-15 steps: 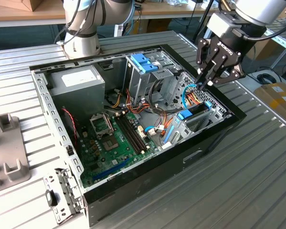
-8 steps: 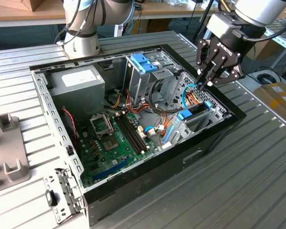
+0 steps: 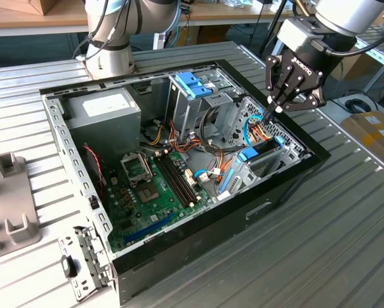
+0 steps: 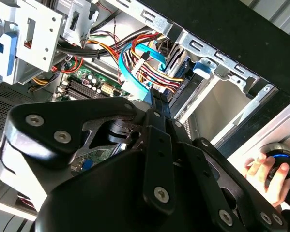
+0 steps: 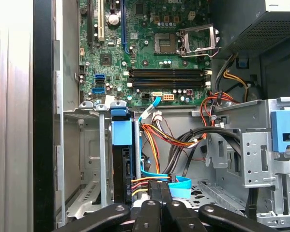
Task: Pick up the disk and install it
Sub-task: 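Insert the second disk wire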
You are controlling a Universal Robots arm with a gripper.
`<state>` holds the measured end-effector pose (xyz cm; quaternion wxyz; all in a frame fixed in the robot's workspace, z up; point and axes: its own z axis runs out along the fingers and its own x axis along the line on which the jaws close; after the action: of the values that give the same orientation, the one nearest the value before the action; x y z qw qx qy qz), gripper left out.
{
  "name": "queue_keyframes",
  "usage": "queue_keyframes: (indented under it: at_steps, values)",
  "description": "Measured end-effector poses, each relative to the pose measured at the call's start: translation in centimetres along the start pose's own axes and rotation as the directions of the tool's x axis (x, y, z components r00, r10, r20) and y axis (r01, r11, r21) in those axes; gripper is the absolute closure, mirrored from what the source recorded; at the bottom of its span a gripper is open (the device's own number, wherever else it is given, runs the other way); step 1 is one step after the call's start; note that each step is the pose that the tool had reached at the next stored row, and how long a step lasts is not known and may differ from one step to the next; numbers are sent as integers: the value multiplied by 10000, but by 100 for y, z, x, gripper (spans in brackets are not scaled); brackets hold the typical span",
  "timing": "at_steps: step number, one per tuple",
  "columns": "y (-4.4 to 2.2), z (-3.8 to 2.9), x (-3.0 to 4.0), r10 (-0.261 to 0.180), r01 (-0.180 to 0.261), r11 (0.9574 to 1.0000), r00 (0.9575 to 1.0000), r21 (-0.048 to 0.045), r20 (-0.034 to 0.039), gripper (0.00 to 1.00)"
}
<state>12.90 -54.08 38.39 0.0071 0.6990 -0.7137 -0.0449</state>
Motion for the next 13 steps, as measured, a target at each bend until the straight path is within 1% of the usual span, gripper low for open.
queue_keyframes:
  at_steps: [6,8,11,13]
  values:
    - [0,4,0,0,0,10000,10000,0,-1,89]
    - [0,5,0,0,0,10000,10000,0,0,76]
    - [-1,12,0,1,-1,10000,10000,0,-11,76]
    - [-3,45,2,2,-2,10000,10000,0,-27,76]
